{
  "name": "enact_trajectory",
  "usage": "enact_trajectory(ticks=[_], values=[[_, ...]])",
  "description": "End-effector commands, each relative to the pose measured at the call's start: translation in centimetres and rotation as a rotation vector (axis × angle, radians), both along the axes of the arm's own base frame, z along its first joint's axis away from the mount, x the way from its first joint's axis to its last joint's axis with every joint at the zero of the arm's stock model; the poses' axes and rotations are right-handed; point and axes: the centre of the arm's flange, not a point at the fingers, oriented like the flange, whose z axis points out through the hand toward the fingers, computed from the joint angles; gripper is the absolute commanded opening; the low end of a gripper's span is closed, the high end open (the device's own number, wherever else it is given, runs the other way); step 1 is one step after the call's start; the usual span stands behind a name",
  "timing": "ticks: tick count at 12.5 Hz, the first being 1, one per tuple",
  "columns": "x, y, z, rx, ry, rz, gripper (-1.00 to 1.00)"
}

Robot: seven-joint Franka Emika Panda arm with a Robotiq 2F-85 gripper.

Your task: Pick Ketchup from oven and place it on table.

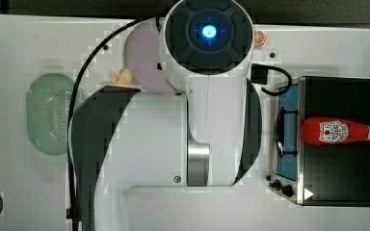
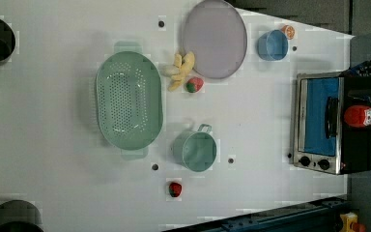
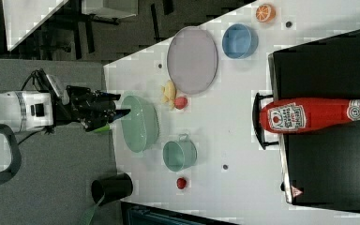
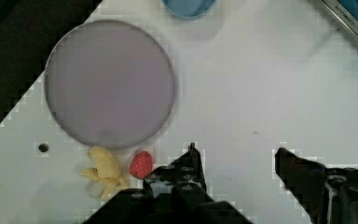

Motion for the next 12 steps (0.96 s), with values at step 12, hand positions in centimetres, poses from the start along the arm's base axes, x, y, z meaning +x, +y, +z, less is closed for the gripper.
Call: enact_trajectory(ticks=[12], values=[[-11.8, -16.7, 3.6, 0.067, 0.023, -0.317, 1.00]])
